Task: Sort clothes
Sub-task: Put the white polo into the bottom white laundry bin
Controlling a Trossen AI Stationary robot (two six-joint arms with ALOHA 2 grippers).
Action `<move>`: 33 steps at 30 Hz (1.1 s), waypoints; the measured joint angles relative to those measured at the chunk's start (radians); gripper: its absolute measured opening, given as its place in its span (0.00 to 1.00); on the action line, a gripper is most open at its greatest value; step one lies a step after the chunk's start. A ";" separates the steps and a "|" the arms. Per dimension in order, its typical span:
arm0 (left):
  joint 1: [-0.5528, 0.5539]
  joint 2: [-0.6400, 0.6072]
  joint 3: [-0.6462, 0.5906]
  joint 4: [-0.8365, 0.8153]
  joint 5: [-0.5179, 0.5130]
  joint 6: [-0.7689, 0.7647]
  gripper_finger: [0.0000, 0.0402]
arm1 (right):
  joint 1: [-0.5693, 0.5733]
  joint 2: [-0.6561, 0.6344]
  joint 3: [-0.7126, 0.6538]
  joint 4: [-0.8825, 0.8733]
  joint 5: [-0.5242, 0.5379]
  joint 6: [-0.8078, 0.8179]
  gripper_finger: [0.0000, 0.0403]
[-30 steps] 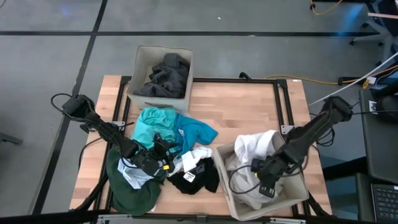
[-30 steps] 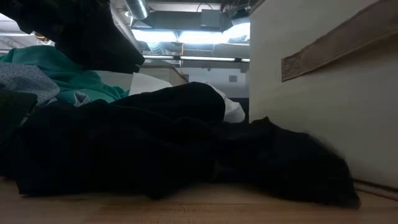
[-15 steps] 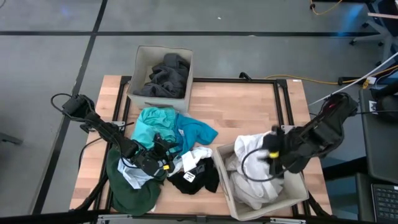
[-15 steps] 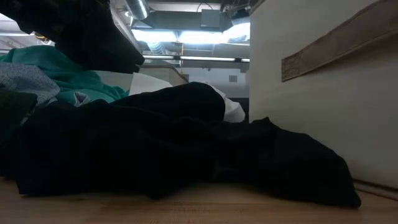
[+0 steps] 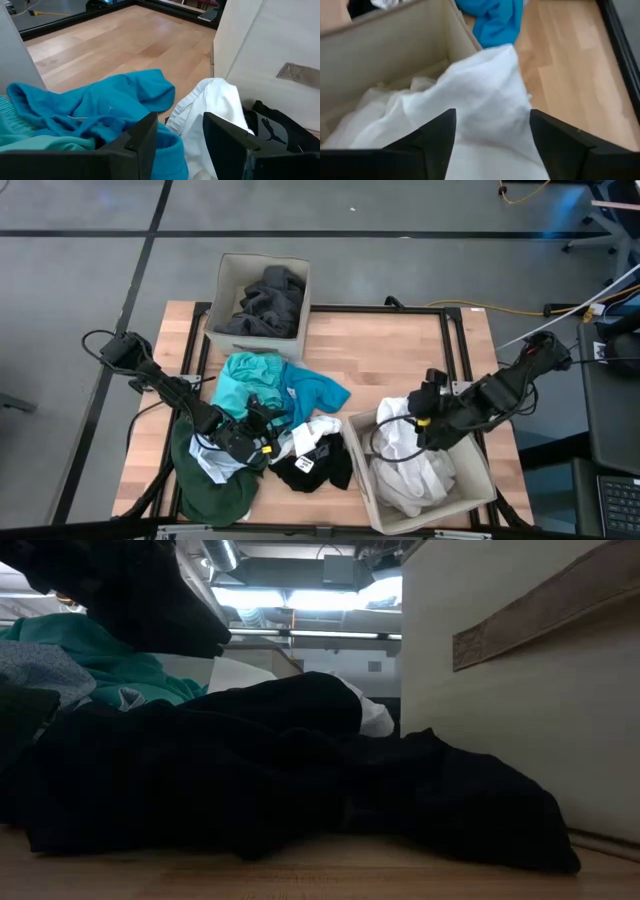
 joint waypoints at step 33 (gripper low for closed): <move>0.000 0.000 0.000 0.001 0.000 -0.003 0.37 | 0.241 0.084 -0.240 0.402 -0.151 0.199 0.06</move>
